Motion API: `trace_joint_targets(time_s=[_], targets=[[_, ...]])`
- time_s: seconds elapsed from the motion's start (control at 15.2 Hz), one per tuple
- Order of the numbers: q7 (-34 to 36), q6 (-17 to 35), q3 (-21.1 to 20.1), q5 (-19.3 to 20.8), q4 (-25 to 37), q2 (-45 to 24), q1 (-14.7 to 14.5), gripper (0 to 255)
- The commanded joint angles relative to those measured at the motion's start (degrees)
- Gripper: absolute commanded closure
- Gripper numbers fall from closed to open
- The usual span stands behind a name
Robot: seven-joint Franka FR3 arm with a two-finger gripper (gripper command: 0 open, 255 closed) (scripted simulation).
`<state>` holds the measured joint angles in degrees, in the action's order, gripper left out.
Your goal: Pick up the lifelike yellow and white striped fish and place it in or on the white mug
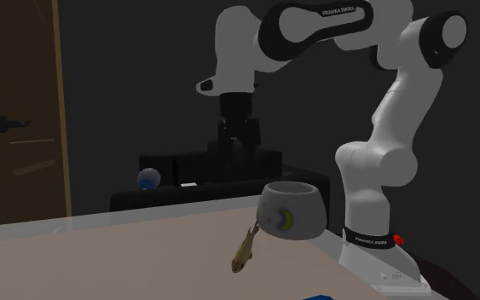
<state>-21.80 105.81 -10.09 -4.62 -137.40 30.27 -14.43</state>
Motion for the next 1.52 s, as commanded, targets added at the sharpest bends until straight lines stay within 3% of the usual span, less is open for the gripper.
trace_joint_targets(time_s=[0.0, 0.66, 1.19, 1.45], targets=[[-1.46, 2.80, -1.58, -0.43, -0.74, -2.01, -1.82, 0], [-8.09, 13.21, -9.35, -1.49, -2.85, -10.34, -10.32, 0], [-7.73, 19.91, -10.23, -1.11, -6.60, -13.35, -10.30, 0], [-7.73, 19.91, -10.23, -1.11, -6.60, -13.35, -10.30, 0]])
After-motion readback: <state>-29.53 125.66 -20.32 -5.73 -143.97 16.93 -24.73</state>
